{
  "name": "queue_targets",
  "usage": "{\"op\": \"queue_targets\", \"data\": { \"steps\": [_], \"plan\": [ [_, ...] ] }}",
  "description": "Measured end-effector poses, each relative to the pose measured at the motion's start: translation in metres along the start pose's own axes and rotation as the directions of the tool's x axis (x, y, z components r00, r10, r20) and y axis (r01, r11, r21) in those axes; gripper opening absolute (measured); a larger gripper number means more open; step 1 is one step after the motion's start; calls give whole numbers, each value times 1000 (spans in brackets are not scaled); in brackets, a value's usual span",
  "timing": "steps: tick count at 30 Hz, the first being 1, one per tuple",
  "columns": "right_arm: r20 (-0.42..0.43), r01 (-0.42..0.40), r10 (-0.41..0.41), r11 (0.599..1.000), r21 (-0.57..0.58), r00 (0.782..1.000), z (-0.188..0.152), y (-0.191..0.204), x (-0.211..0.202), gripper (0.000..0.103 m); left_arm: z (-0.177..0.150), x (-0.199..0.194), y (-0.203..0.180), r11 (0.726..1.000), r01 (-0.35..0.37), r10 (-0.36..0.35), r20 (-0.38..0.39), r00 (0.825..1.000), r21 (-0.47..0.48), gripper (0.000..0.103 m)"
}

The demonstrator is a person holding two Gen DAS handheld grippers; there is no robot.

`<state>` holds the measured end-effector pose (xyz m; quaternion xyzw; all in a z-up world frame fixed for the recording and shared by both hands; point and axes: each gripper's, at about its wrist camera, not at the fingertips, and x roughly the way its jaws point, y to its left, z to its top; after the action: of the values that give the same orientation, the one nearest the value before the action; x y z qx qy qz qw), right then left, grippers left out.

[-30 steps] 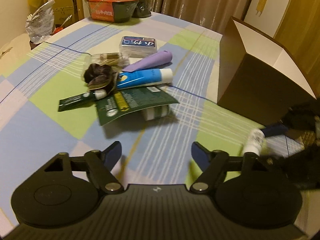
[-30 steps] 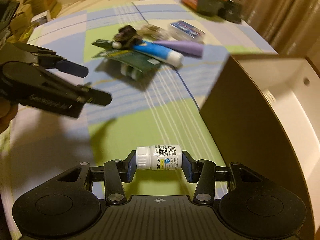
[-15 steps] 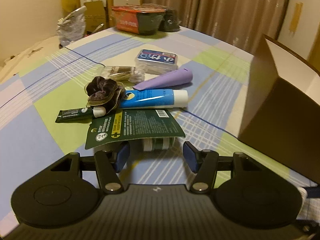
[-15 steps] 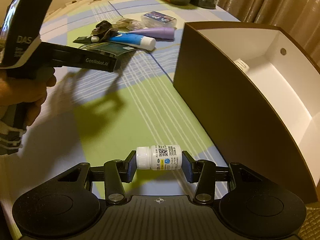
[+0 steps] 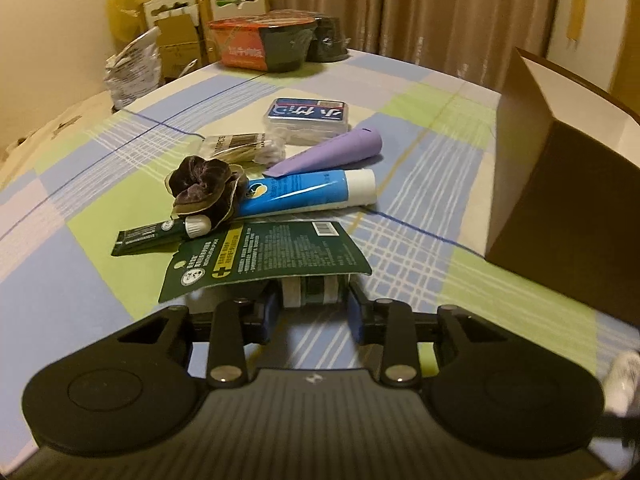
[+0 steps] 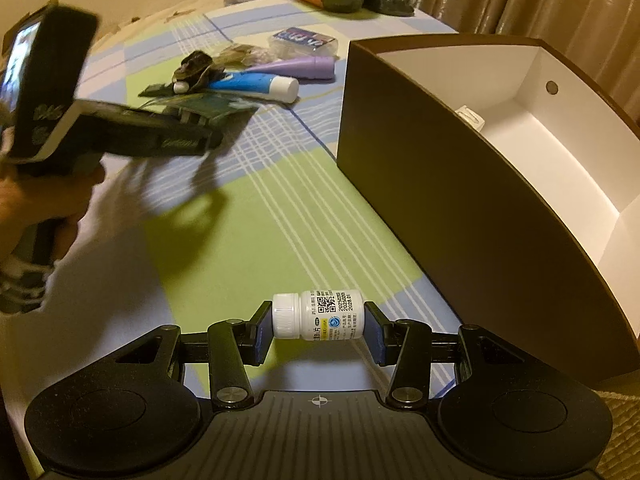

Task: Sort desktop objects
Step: 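Grasp the green-packaged tube with the left gripper while the right gripper holds the bottle, then carry the green tube and pill bottle over the brown box with both grippers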

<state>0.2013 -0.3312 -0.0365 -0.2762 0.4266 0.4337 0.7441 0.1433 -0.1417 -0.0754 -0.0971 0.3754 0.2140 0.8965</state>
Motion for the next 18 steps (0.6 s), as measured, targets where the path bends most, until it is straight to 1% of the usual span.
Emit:
{"op": "queue_targets", "data": {
  "steps": [7,12,18],
  "plan": [
    [44,8,-11,998,65,999,3,12,-7,46,-3,-36,11,991,82,-84,8,996,109,29],
    [75,19,-29,991,130,997,5,26,-12,46,-1,-59,21,971,138,-143,13,990,195,29],
    [107,37,-60,978,207,992,8,47,-22,46,4,-74,35,943,194,-206,17,978,272,29]
  ]
}}
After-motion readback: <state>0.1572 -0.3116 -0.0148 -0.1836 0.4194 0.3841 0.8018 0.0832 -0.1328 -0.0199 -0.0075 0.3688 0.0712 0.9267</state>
